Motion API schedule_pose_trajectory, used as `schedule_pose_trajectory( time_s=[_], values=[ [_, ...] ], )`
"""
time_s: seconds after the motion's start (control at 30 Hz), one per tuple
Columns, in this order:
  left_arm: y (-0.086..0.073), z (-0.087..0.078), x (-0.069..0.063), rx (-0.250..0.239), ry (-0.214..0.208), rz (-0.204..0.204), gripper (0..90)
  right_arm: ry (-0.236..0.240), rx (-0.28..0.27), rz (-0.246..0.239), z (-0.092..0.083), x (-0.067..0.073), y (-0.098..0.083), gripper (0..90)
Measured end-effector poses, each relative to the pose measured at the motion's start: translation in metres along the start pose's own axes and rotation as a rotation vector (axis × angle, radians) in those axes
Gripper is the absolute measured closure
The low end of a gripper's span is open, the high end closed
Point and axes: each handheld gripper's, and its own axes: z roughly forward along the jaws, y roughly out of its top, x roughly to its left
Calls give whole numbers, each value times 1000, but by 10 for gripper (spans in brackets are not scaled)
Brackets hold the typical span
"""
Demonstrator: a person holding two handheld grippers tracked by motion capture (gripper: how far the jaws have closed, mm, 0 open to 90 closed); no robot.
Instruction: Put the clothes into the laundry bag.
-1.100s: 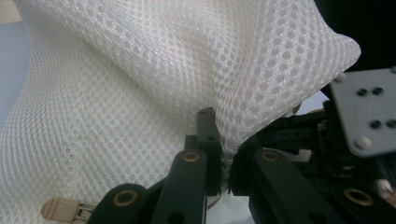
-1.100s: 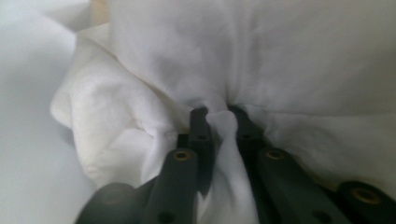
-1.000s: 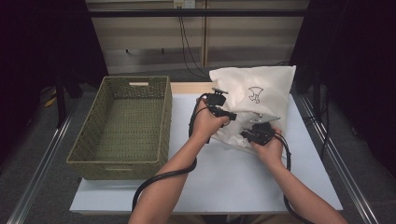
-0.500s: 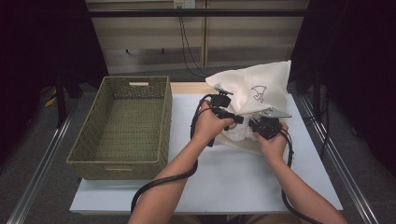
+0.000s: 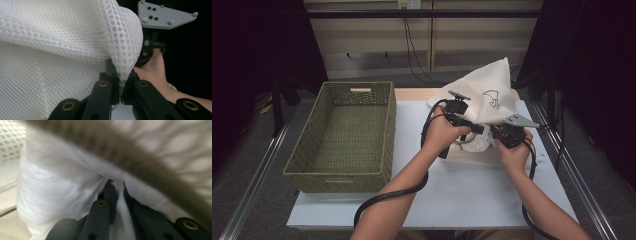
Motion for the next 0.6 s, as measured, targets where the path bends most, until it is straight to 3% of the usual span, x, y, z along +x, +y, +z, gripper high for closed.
schedule_pose_trajectory(
  time_s=[0.37, 0.57, 0.6],
  values=[
    [2, -3, 10, -8, -22, -21, 879, -75, -102, 15, 37, 7, 5, 871],
    [1, -2, 19, 2, 6, -24, 879, -92, -105, 37, 58, 4, 7, 868],
    [0, -1, 21, -1, 51, -13, 878, -89, -104, 37, 59, 4, 7, 868]
  ],
)
